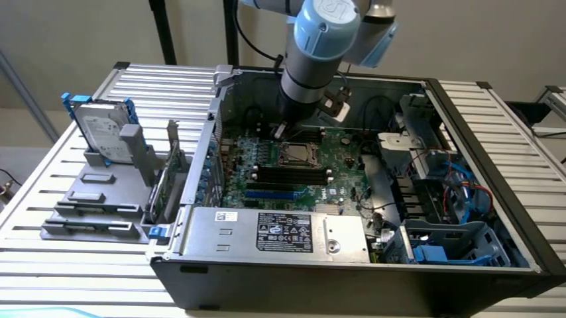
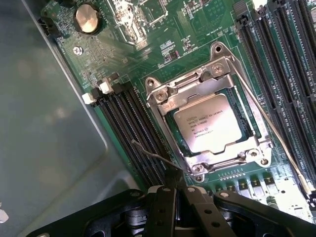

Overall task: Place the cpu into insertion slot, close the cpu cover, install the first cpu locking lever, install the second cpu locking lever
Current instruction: 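Install the first cpu locking lever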

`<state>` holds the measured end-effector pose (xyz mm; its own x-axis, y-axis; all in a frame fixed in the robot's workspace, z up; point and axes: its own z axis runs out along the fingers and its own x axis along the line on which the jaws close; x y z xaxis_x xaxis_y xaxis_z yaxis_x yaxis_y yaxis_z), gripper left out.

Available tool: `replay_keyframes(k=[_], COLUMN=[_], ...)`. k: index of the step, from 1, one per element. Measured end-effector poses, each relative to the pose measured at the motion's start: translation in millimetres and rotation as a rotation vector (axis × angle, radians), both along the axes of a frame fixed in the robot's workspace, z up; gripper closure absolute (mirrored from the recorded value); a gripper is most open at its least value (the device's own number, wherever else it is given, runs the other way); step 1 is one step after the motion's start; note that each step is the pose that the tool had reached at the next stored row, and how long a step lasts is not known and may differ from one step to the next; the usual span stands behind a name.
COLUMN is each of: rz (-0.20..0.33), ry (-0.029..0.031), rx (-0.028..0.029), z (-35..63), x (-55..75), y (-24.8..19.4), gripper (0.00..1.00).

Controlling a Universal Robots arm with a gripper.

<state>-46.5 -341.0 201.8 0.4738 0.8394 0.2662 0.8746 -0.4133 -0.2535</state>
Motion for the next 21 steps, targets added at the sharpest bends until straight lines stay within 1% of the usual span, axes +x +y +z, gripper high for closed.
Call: replay_keyframes(k=[5,13,18,21], rz=[0.000,0.000,0.000,0.000], ry=[0.0038,0.0141,0.0187,0.0205], rx=[0.0000,-0.0007,-0.0023,-0.0040], z=[-0.6,-2.1,-2.8,-3.2], x=[6.9,16.2,21.9,25.1], y=[0.0,0.0,0.0,0.0], gripper=[0.89,0.89,0.89,0.89])
